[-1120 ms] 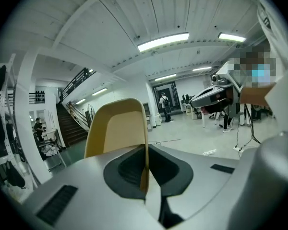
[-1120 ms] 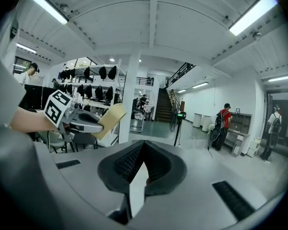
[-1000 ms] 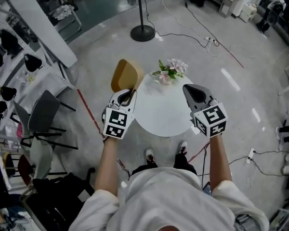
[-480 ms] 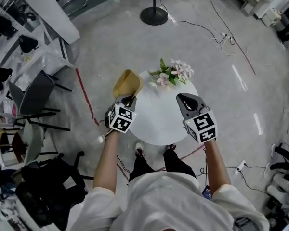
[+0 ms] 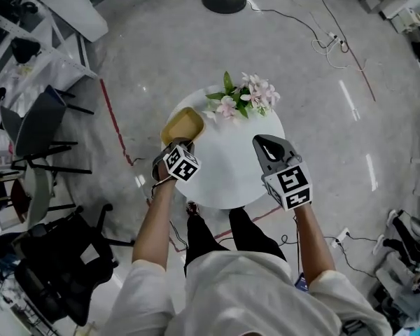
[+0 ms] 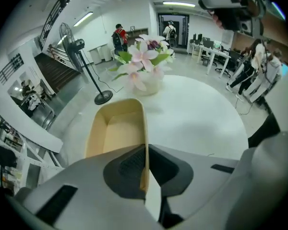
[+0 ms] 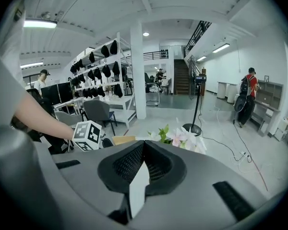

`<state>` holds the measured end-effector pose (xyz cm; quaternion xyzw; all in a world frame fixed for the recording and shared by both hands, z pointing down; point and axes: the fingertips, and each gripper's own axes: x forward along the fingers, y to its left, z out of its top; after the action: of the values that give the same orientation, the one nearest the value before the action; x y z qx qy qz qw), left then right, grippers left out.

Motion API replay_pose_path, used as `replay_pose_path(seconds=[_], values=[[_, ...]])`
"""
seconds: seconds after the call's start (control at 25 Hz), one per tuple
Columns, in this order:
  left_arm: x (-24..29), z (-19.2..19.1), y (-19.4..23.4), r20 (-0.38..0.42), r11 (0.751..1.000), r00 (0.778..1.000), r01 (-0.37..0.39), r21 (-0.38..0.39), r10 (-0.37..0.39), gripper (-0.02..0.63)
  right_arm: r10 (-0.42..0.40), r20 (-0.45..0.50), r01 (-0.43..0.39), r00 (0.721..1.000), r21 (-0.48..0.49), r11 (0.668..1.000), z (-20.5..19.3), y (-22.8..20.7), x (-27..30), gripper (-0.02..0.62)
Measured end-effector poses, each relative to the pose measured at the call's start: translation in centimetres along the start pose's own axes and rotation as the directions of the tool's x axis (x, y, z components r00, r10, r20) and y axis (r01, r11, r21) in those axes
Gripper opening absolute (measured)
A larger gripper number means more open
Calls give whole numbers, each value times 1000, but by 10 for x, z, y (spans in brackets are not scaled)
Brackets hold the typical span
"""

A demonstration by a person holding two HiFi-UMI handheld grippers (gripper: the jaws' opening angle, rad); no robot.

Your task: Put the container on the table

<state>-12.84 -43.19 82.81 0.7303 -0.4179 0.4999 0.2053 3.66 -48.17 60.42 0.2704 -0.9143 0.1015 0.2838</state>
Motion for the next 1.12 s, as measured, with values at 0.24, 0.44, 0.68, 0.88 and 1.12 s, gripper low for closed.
replay_pose_path(seconds=[0.24,0.44,0.68,0.88,1.12], values=[[25,0,-10,-88,992,996,-23,124,34,29,-9,-49,10,999,18,1000,-20,-9,-10,6],[9,14,-11,-30,994,999,-33,104,36,119,-39,-63,39,997,4,999,-21,-8,-24,14],[-80,49,1,208,997,976,-67,43,57,118,-72,8,72,997,-50,996,22,4,-46,15],[-189,74,25,413,990,900,-141,-32,141,43,-160,145,173,976,-83,981,86,15,-78,14],[-315,95,61,611,968,750,-186,-170,252,20,-178,293,225,939,-132,965,163,37,-113,14]])
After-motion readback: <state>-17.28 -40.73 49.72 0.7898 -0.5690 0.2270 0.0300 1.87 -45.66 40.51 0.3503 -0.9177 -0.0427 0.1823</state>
